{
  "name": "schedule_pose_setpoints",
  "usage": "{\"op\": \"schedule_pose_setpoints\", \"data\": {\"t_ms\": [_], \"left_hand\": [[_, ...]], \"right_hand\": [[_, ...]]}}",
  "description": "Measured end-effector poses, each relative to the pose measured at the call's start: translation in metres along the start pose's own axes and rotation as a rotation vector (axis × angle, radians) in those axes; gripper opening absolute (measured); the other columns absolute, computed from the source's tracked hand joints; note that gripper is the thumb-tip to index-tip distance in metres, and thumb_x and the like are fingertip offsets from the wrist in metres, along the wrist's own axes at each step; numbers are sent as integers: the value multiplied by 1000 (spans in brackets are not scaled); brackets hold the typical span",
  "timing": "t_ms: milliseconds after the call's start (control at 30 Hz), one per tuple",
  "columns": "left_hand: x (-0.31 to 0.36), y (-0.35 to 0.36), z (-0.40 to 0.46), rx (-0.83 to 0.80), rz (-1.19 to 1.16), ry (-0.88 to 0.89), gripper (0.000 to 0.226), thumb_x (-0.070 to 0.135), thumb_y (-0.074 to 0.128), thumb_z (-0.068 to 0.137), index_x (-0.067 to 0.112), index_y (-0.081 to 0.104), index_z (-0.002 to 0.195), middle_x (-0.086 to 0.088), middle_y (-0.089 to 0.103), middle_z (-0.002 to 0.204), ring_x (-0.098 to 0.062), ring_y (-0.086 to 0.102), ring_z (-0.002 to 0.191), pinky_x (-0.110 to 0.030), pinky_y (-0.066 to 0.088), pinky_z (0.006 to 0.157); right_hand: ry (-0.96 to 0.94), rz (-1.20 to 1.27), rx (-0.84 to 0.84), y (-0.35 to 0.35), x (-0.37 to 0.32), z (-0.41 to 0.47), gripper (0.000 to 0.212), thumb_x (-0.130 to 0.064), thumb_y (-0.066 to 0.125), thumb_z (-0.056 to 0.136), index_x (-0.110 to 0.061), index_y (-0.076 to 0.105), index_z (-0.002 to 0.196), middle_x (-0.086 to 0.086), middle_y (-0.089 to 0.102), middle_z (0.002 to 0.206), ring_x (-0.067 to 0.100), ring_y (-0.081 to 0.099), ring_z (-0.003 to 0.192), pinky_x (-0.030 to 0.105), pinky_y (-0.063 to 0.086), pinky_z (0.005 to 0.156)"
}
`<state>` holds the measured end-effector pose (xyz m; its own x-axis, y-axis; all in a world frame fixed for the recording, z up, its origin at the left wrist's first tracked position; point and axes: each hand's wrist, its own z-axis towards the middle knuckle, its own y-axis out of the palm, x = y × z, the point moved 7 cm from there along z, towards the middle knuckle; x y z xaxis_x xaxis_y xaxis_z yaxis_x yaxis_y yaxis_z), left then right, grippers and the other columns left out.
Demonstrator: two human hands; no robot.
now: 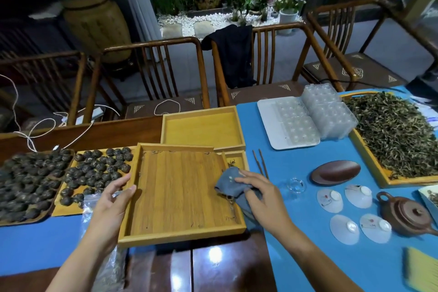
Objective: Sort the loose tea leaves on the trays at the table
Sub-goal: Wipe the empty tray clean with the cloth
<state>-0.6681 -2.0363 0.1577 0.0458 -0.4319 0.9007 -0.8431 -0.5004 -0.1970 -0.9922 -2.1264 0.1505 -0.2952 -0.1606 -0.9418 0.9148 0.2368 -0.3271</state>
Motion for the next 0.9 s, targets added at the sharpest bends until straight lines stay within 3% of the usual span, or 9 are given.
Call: {"op": "schedule_pose_setpoints", "data": {"t_ms": [67,133,300,367,467,567,667,767,900], "left_hand": [[-4,-3,2,-1,0,-2,32,36,60,89,40,57,121,-6,59,115,-28,64,91,-36,51,57],[-6,-5,3,0,-15,-7,31,34,60,89,39,59,120,-9,61,120,-31,66,93,-38,54,60],[-2,-7,3,12,-32,-2,26,34,60,89,42,60,114,-2,62,111,-26,66,89,-35,53,57],[1,-7,1,10,-37,9,26,32,59,90,40,60,115,5,62,106,-19,65,84,-29,51,52],[6,-7,0,7,-55,19,26,28,59,90,37,60,114,5,64,99,-13,69,71,-23,52,46],[7,-7,0,3,-71,24,25,24,59,91,33,60,115,3,64,95,-5,69,57,-21,52,40],[5,-7,0,-15,-78,17,29,22,59,92,29,59,120,0,65,95,-7,70,58,-23,52,40],[3,-6,-1,-46,-86,0,35,22,60,91,27,57,124,-6,67,99,-16,73,65,-28,55,45],[0,-3,-3,-59,-90,-8,36,20,59,91,27,55,126,-11,66,103,-20,73,68,-31,56,47]], "right_hand": [[78,38,28,3,5,3,24,-21,69,84,-45,69,85,-20,62,110,-7,55,112,7,39,96],[107,53,48,2,9,7,19,-21,73,81,-40,72,83,-22,63,106,-6,57,109,9,42,95],[204,194,66,-16,10,25,49,-14,78,76,-26,61,121,-15,66,114,-6,58,109,12,44,95],[180,242,-33,-17,2,31,41,-8,78,75,-27,68,111,-12,71,108,6,64,105,16,49,89],[102,236,-265,-10,-12,28,35,-1,75,77,-31,75,95,-12,75,99,4,67,96,14,50,79],[98,147,-444,-3,-14,18,30,-4,74,79,-26,76,99,-5,75,102,11,68,99,27,54,84],[40,32,-575,8,-17,10,27,-2,70,81,-15,75,103,-1,74,106,14,67,104,39,53,93],[-98,-216,-703,21,-25,1,31,-4,63,82,-20,73,106,-7,72,111,2,63,106,35,51,92],[-304,-545,-798,32,-34,-7,40,-7,50,79,-27,70,107,-14,66,117,5,58,110,32,51,85]]}}
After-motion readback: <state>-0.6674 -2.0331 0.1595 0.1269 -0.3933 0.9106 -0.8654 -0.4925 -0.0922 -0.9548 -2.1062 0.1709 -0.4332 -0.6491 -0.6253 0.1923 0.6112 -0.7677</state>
